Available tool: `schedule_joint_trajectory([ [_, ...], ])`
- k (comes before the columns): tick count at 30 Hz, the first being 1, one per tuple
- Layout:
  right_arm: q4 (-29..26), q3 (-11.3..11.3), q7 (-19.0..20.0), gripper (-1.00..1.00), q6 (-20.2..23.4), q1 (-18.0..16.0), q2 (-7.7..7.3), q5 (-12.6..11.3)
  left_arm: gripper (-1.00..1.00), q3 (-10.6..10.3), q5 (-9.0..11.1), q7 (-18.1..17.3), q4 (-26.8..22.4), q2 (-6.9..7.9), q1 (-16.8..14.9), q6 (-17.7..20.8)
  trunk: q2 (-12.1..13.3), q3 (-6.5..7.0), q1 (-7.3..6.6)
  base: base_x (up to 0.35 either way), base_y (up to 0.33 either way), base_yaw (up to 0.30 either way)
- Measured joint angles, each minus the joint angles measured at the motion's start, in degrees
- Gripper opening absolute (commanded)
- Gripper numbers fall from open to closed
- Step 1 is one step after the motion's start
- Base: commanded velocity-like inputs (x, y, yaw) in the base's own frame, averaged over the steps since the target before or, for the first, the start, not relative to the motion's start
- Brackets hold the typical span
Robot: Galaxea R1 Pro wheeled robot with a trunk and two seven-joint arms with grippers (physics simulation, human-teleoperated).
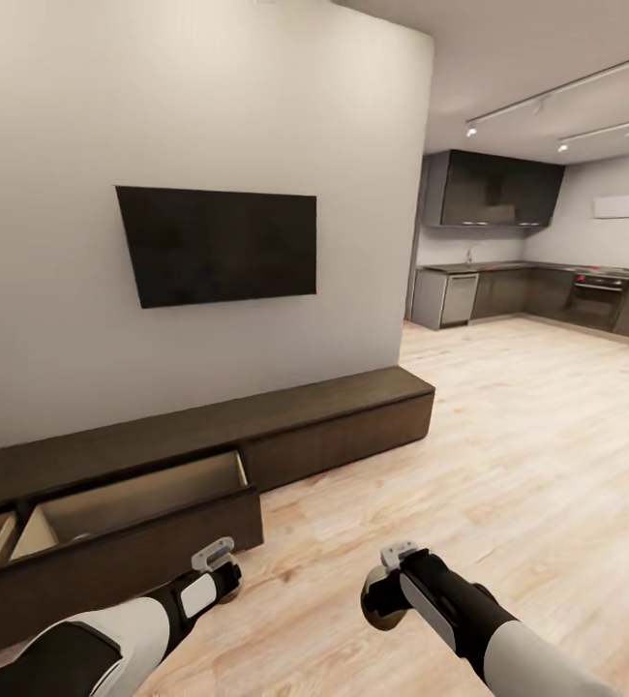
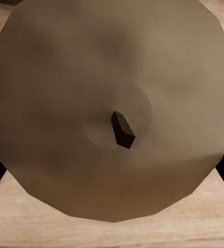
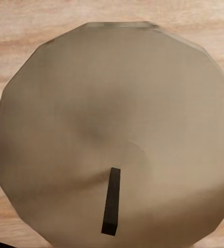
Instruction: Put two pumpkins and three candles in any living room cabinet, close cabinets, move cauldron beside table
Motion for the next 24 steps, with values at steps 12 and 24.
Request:
schedule_joint_trajectory([
  [12,0.02,0.00,0.00,-1.00,0.00,0.00,0.00,0.00,-1.00,0.00,0.04,0.00,0.00,-0.03,0.00,-0.02,4.81,2.16,-2.64,0.000,0.000,0.292],
  [24,0.09,0.01,0.00,-1.00,-0.01,0.01,0.01,0.00,-1.00,0.05,0.10,0.01,0.12,-0.12,0.12,-0.12,5.23,2.34,-2.88,0.034,0.028,0.292],
])
